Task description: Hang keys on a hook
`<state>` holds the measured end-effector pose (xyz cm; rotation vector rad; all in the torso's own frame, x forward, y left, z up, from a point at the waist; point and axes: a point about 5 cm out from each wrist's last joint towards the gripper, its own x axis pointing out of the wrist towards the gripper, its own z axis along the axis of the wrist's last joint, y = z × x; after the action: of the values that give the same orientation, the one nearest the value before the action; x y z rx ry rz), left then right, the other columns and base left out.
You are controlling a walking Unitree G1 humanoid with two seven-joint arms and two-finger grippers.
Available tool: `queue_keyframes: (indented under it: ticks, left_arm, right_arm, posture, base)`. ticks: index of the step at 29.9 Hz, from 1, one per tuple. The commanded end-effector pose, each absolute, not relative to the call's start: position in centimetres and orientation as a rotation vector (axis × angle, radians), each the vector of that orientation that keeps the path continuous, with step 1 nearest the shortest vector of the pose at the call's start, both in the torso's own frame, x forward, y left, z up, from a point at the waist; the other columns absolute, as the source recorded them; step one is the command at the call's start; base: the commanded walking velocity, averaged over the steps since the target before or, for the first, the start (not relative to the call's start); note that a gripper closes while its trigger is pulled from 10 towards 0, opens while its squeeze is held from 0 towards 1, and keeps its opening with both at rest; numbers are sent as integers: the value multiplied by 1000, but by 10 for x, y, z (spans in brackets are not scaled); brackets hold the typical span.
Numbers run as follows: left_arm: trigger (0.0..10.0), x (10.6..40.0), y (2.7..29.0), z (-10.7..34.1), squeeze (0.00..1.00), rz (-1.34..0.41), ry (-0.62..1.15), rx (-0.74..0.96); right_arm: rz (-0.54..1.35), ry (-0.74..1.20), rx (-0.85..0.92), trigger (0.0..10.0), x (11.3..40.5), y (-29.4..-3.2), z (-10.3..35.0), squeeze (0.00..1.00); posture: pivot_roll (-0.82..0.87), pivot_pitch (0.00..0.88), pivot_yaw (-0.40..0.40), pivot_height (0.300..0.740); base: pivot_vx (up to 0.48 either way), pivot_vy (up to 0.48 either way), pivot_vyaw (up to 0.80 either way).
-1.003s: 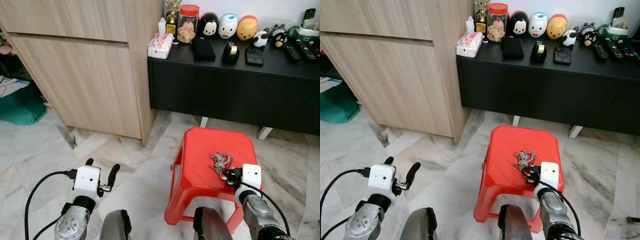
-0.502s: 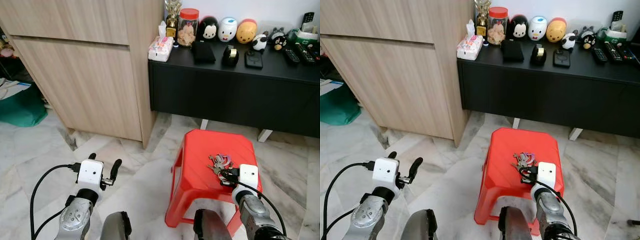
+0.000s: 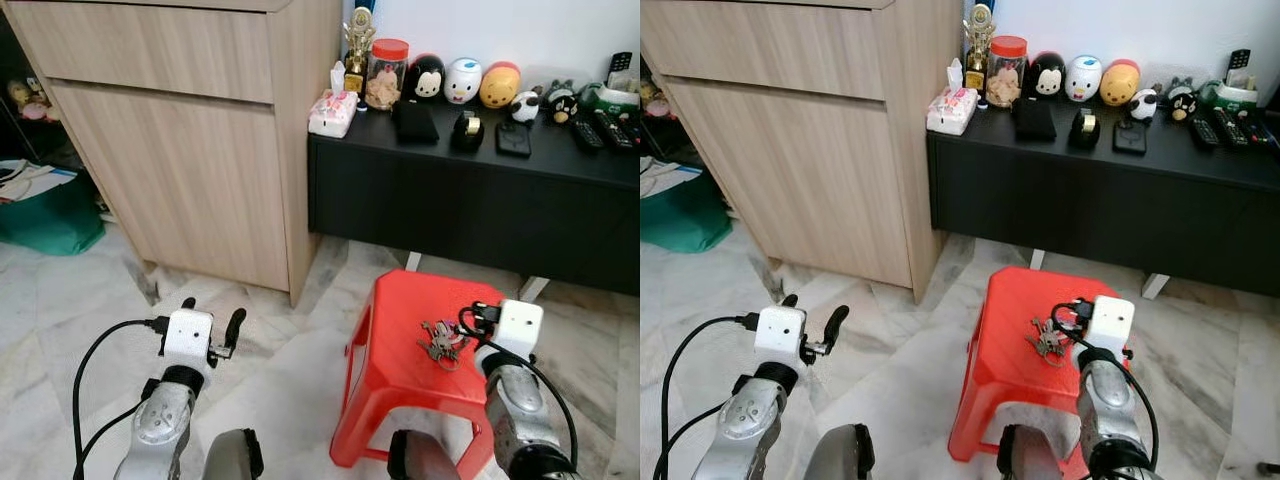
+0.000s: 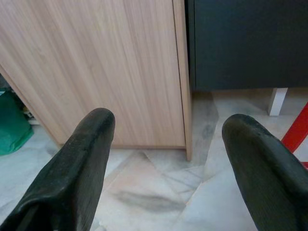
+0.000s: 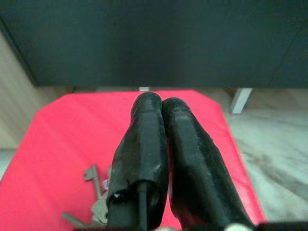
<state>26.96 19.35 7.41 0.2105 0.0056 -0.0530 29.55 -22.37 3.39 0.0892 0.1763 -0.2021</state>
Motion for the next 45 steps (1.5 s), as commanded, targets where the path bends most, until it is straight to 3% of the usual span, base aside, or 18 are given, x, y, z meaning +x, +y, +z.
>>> queue_keyframes:
  ticks: [1, 8, 9, 15, 21, 36, 45]
  left_arm:
    - [10000, 271, 194, 71, 0, -40, 7, 209]
    - [10000, 271, 196, 66, 0, -30, 13, 206]
    - [10000, 272, 195, 65, 0, -27, 12, 204]
    - [10000, 272, 194, 64, 0, -21, 1, 197]
    - [10000, 270, 194, 63, 0, -26, 1, 200]
    - [10000, 270, 188, 62, 0, -67, -12, 197]
    - [10000, 273, 180, 66, 0, -94, -37, 174]
  right_arm:
    - [-229, 106, 103, 0, 298, -231, 48, 0]
    - [-165, 43, 96, 0, 299, -216, 65, 0]
    - [-138, 42, 103, 10000, 299, -209, 66, 0]
    - [-114, 66, 119, 10000, 300, -194, 70, 0]
    - [-46, 128, 150, 10000, 301, -184, 68, 0]
    - [-24, 172, 165, 10000, 299, -176, 69, 0]
    - [-25, 174, 145, 10000, 301, -181, 73, 0]
  posture:
    - [-6, 0, -70, 583]
    - [-13, 0, -77, 583]
    - [-10, 0, -83, 583]
    - [-6, 0, -88, 583]
    - [-11, 0, -79, 613]
    - [-12, 0, -67, 713]
    - [-17, 0, -73, 740]
  base:
    - [0, 0, 0]
    - [0, 0, 0]
    - [0, 0, 0]
    - [0, 0, 0]
    - [0, 0, 0]
    - [0, 0, 0]
    - [0, 0, 0]
